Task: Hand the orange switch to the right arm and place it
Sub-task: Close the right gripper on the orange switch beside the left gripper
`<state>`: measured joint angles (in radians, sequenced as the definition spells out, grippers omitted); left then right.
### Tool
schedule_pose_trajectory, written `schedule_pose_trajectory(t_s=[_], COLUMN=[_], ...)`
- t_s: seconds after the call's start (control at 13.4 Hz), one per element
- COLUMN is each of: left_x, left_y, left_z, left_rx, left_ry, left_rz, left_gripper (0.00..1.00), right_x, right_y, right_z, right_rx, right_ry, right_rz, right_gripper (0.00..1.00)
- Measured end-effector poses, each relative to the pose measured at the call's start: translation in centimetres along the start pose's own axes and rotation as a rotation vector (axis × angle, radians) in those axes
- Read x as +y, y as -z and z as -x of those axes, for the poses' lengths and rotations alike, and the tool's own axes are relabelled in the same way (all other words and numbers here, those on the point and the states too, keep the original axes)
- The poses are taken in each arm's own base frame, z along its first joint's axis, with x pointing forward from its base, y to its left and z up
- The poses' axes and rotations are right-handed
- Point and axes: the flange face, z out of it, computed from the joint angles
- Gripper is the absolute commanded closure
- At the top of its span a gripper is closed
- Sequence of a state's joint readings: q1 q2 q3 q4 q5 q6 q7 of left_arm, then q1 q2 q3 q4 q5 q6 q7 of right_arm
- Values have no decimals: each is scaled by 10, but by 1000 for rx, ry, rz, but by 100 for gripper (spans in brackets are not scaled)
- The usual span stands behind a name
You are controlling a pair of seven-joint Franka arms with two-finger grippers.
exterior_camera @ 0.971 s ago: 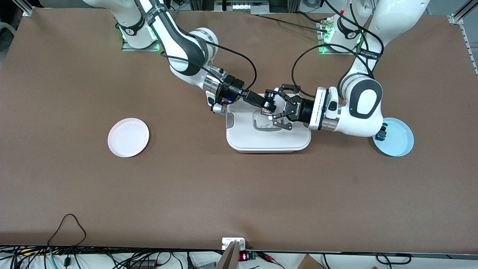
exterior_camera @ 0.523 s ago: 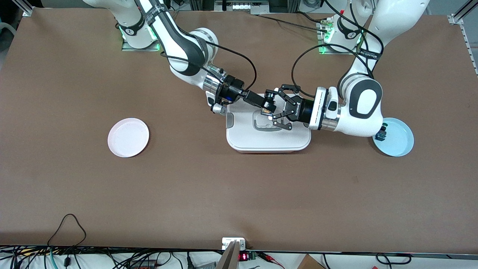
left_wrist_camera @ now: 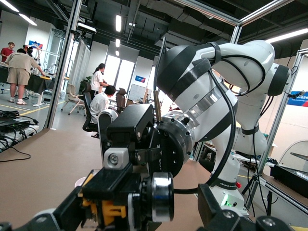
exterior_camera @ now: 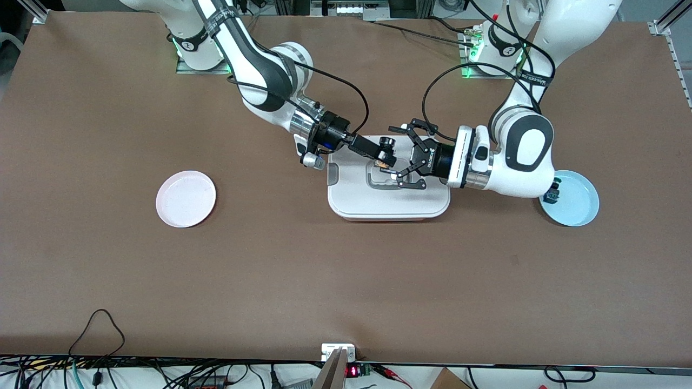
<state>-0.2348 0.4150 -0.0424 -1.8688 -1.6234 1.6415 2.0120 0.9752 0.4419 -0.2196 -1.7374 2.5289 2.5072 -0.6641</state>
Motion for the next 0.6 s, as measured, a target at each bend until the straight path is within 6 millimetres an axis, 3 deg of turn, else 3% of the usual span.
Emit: schedule_pose_trajectory(t_s=[0.37, 0.6], left_x=[-5, -5], left_y=[8, 26], left_z=[-3, -4], left_rx=[2, 15], left_ry=[-4, -5], left_rz=[-35, -34], left_gripper=[0, 0], right_x=[-12, -25], right_y=[8, 24], right_z=[-17, -55], right_rx=[10, 11], right_ry=[40, 49], right_rz=[5, 45], right_gripper=[100, 100])
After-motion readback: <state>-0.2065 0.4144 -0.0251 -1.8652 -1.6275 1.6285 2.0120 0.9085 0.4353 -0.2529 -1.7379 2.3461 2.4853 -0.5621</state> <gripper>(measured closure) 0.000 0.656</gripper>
